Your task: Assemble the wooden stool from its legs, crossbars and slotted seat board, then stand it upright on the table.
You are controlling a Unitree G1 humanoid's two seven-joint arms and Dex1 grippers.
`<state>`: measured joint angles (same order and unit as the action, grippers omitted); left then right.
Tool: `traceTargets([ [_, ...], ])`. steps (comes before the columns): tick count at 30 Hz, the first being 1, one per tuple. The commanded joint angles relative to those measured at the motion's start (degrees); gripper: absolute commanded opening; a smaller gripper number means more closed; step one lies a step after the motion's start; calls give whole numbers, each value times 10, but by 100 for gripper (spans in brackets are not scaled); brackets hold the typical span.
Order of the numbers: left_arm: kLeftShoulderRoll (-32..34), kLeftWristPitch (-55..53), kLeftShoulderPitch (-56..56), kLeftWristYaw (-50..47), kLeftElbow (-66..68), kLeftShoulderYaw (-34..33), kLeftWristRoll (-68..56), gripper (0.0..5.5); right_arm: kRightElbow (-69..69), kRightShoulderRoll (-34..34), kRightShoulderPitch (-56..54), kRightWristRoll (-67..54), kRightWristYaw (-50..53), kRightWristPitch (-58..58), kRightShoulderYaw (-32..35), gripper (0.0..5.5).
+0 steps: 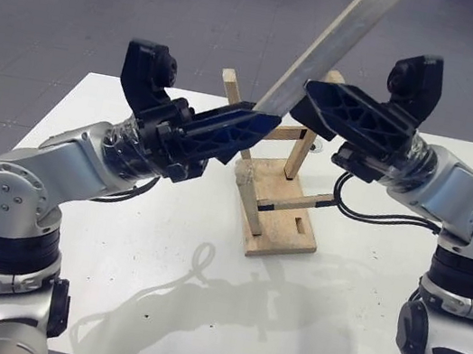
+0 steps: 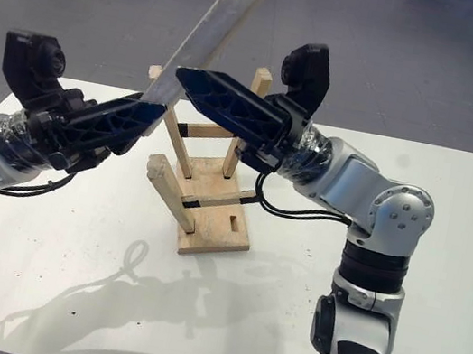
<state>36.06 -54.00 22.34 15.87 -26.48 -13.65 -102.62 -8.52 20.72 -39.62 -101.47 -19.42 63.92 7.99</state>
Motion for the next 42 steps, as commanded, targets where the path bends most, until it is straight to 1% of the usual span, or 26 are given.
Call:
traceTargets([
  [1,18,2,-14,15,2,4,2,204,1,14,-16,-6,-17,-6,0,497],
  [7,27,3,-24,26,-10,19,7,204,4,6,-25,6,0,-19,-19,497],
  [13,29,11,-24,25,-13,27,11,204,11,8,-35,13,2,-21,-31,388],
  [21,36,11,-26,29,-7,27,16,204,17,16,-37,22,-13,-19,-27,222],
  [28,37,14,-25,36,-9,23,19,204,17,21,-35,49,-37,-13,-25,212],
  [31,32,20,-25,52,-19,20,23,275,20,20,-36,53,-41,-13,-24,205],
  [32,31,23,-25,56,-20,19,24,282,21,20,-37,53,-42,-13,-25,205],
  [34,33,31,-25,63,-18,14,35,316,23,20,-38,53,-43,-14,-26,205],
  [35,37,35,-25,69,-13,7,42,341,25,22,-38,55,-44,-14,-25,205],
  [36,42,39,-25,75,-7,-1,50,351,26,24,-37,58,-45,-14,-24,205],
  [39,68,45,-37,104,14,-44,83,355,36,38,-38,78,-54,-19,-12,205],
  [42,87,71,-47,110,46,-95,136,355,49,71,-34,107,-68,-27,16,205],
])
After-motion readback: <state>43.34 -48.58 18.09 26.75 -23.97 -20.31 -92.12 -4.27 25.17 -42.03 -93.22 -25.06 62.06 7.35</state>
